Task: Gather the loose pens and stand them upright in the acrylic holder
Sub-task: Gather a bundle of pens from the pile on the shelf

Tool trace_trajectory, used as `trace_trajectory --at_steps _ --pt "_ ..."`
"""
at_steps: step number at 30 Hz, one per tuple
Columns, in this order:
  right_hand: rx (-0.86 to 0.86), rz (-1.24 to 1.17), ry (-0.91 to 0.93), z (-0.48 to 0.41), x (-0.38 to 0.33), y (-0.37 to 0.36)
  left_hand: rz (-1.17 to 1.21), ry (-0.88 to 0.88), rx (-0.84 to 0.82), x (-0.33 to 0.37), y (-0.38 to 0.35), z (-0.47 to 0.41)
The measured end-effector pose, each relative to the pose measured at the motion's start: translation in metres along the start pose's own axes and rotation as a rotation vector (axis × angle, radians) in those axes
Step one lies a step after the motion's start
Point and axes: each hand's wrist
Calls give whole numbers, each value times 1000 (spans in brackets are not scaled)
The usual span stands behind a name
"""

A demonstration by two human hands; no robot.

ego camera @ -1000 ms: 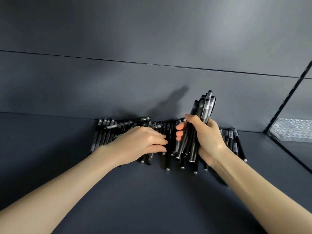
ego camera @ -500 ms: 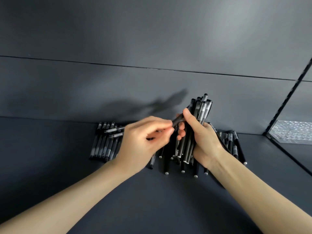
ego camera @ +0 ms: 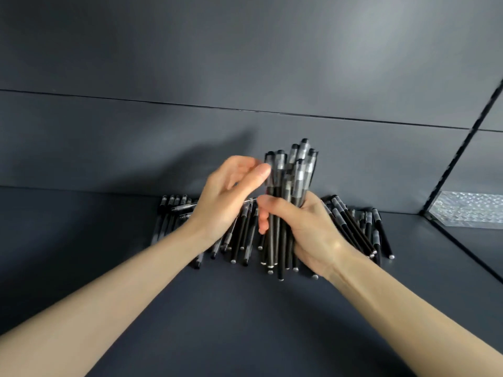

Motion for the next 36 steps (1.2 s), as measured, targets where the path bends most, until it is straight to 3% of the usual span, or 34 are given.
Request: trace_trajectory --at_steps 4,15,20,24,29,36 --pt "-115 111 13 11 3 -20 74 29 -224 24 8 5" --pt "-233 326 -88 35 11 -31 7 -45 -348 30 15 33" --pt "-198 330 -147 39 12 -32 84 -35 -262 28 7 37" --pt "-161 283 -88 51 2 -28 121 -55 -153 35 -8 35" --pt "-5 109 -70 75 -14 -9 273 34 -32 46 -46 36" --pt "2 150 -76 138 -48 65 454 192 -255 61 -129 54"
Point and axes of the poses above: each hand's wrist, its own z-axis away from the middle knuckle, its own y-axis out of the back of the hand, x = y × z, and after that the axes turned 5 degrees about y, right-handed
